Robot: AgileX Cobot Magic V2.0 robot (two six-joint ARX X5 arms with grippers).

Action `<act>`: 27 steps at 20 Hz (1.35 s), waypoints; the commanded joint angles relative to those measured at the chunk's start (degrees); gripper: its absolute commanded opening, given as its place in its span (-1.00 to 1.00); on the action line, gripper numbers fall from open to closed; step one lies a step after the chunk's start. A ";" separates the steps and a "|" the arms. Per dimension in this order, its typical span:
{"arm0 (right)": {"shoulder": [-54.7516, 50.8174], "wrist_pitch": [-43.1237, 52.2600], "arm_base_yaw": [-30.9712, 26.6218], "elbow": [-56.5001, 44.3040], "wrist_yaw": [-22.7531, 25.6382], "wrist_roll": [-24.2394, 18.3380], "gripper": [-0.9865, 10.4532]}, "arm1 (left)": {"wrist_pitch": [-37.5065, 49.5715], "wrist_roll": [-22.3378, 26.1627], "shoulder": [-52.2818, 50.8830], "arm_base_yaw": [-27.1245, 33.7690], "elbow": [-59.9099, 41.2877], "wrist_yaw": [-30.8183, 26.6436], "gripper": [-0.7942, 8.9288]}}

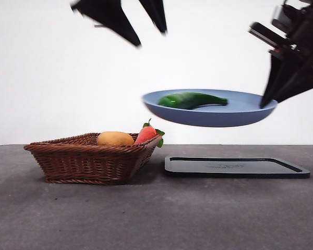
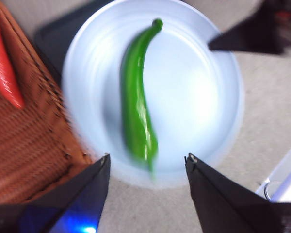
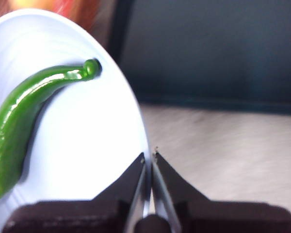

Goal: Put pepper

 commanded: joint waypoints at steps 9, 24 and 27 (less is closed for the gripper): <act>22.47 2.86 -9.33 14.53 -0.04 0.98 -0.82 | -1.73 1.29 -13.68 -0.55 1.01 -0.20 -0.27; 33.07 6.97 -9.84 18.82 -0.07 0.96 -0.82 | -2.25 1.05 -13.92 -0.55 1.01 -0.17 -0.27; 33.07 6.14 -9.81 18.82 -0.28 0.74 -0.68 | -2.25 1.05 -13.92 -0.55 1.01 -0.17 -0.27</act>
